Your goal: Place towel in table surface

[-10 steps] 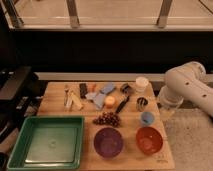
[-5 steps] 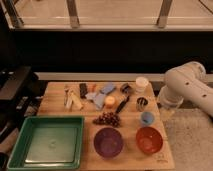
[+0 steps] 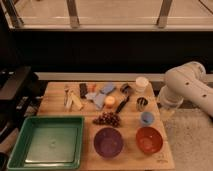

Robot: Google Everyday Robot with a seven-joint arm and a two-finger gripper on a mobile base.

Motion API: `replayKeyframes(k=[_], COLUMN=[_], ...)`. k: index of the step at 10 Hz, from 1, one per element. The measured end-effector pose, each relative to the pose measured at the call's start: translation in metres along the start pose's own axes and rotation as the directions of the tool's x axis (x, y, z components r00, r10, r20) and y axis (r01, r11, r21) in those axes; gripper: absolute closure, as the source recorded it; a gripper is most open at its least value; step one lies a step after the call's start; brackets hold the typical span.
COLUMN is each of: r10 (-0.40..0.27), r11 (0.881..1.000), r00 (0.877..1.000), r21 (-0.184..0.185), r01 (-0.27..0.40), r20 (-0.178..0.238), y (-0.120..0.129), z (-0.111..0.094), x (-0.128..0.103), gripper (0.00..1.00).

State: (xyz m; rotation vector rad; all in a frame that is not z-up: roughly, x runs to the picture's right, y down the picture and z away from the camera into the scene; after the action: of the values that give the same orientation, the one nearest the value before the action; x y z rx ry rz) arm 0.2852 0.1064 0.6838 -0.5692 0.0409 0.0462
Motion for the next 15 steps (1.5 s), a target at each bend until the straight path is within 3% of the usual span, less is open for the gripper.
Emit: replayKeyframes(k=[2,4,7,12,15], r10=[0.000,-0.035,-0.088,-0.168,-0.198], r11=[1.000,0.999,0.996,0.985,0.977], r00=[1.000,0.998,0.983,0.953,0.930], r21=[0.001,-0.007,0.004,0.082,0.140], r01=[0.000,0.035,0.088,0.152,0.162], r20=[0.005,0.051,0.163,0.251,0.309], y=[-0.001,-0.006,-0.020,-0.039,-0.070], z=[0.000,-0.003,-0.011,-0.007,0.004], x=[-0.001,-0.011,-0.069,-0.173,-0.243], gripper=[0.35,0.35,0.35,0.35,0.35])
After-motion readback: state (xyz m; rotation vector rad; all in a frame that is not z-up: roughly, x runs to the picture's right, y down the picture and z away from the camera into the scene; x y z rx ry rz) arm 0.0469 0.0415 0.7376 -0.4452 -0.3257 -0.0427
